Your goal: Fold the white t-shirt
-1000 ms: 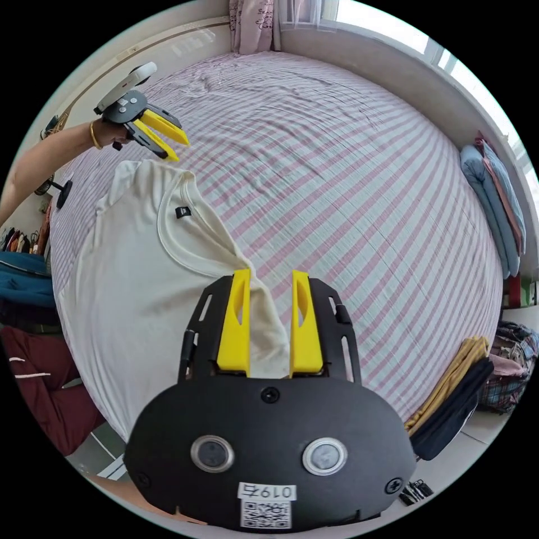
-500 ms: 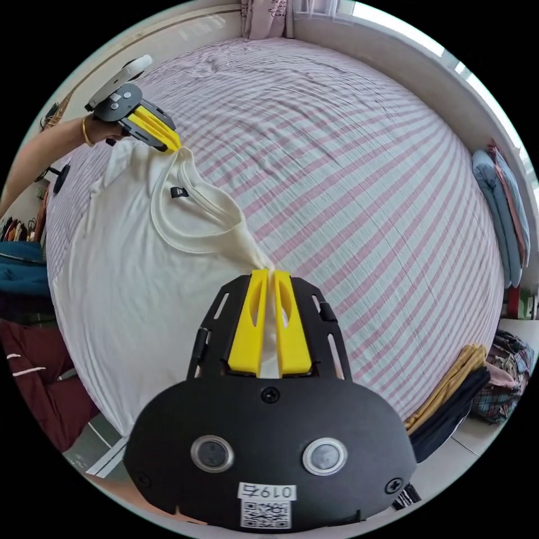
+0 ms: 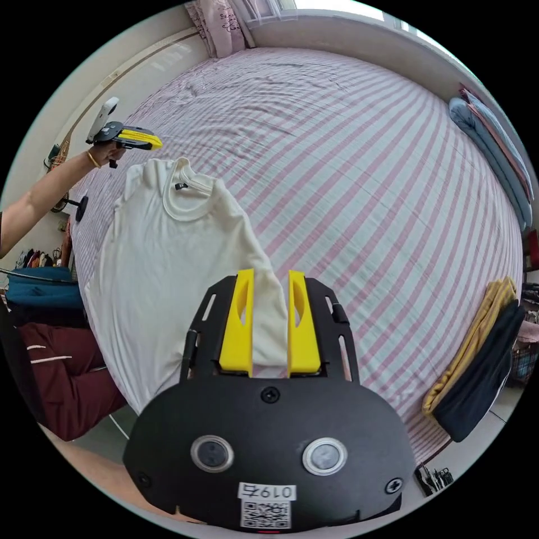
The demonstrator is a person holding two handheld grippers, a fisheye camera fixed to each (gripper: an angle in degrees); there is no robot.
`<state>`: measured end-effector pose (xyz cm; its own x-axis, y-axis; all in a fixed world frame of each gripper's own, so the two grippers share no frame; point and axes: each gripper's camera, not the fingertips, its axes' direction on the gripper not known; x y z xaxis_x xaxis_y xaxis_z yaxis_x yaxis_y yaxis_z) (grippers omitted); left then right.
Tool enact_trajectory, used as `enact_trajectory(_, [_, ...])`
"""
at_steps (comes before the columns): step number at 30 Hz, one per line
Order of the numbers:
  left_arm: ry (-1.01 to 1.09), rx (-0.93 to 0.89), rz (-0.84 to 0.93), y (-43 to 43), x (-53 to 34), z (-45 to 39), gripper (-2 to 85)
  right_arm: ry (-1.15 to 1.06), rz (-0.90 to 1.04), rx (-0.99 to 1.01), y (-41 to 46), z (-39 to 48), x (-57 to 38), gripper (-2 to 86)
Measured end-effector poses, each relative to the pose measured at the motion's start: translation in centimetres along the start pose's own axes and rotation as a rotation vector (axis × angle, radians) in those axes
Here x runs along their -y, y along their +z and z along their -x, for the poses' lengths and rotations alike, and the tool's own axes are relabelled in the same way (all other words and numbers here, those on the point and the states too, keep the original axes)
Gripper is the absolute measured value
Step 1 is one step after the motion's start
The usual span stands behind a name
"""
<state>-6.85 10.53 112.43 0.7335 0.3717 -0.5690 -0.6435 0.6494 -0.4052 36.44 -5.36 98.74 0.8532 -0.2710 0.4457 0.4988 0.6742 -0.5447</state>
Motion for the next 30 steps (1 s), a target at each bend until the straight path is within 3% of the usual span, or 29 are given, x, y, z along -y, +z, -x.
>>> enact_trajectory(8, [-0.212, -0.063, -0.058, -2.3, -8.7, 2.9, 1.3, 0.288, -0.140, 0.130, -0.2, -3.4, -15.1, 9.7])
enact_trajectory(13, [-0.054, 0.010, -0.080, -3.0, -6.4, -4.4, 1.3, 0.372, -0.151, 0.109, 0.4, 0.4, -22.0, 6.7])
enact_trajectory(19, [0.231, -0.258, -0.170, -1.0, 9.3, -18.6, 2.8, 0.806, -0.409, 0.275, 3.4, 4.0, -31.0, 8.5])
enact_trajectory(21, [0.349, -0.380, -0.120, 1.5, 18.0, -24.5, 4.6, 0.942, -0.505, 0.325, 4.6, 5.0, -33.5, 9.1])
enact_trajectory(24, [0.472, -0.411, -0.046, 4.5, 27.4, -30.9, 6.4, 1.081, -0.581, 0.325, 5.9, 6.7, -36.8, 9.5])
enact_trajectory(28, [0.619, -0.462, 0.080, 7.7, 35.2, -37.2, 6.9, 1.173, -0.694, 0.439, 7.8, 8.0, -40.0, 9.7])
enact_trajectory(30, [0.717, -0.407, 0.240, 10.5, 37.9, -41.1, 7.1, 1.200, -0.727, 0.520, 8.9, 8.1, -41.0, 9.6])
